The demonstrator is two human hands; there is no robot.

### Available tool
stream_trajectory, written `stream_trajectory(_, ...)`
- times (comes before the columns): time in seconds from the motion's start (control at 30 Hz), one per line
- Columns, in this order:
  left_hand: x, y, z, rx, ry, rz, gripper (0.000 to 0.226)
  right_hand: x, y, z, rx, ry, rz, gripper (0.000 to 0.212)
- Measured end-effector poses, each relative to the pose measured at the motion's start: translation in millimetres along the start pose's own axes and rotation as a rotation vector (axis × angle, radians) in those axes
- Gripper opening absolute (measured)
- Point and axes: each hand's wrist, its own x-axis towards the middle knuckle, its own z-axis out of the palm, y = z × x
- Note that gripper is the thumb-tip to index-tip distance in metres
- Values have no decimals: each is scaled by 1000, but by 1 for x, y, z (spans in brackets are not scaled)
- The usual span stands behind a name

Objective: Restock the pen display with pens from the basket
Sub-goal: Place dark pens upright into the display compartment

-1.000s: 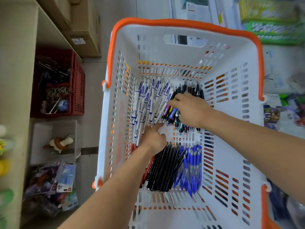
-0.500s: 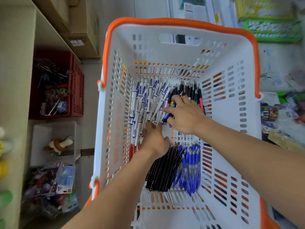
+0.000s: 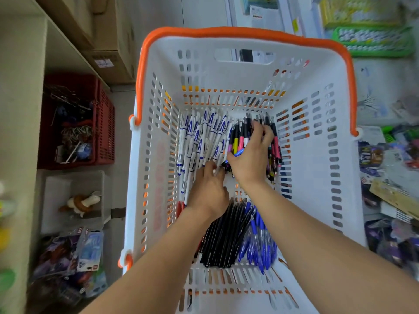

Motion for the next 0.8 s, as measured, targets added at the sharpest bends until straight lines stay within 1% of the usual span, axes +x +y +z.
stream_trajectory(0.07, -2, -1, 1, 22, 10, -1, 52, 0, -2, -4, 58, -9, 33, 105)
stream_trajectory(0.13, -2, 0, 3, 8, -4, -2, 54, -2, -2, -7, 107, -18, 55, 117)
stream_trajectory(0.23, -1, 1, 4, -7, -10, 24, 53, -7, -5, -8, 114, -67, 84, 121)
stream_trajectory(0.33, 0, 0, 5, 17, 6, 36, 51, -12, -8, -5, 28, -46, 151, 121)
stream_trajectory(0.4, -1, -1, 5, 55, 9, 48, 54, -16, -10, -3, -91, -18, 208, 118)
stream_trajectory(0.47, -2, 0, 5, 96, 13, 45, 54, -18, -12, 0, -201, 6, 233, 107)
stream_trajectory(0.57, -4, 0, 4, 165, -14, 11, 56, -17, -14, 9, -286, -20, 259, 95)
stream_trajectory(0.67, -7, 5, 5, 238, -30, -15, 64, -16, -18, 23, -444, -18, 252, 84)
stream_trajectory(0.8, -10, 9, 4, 363, -48, -40, 54, -8, -20, 30, -544, -3, 259, 68)
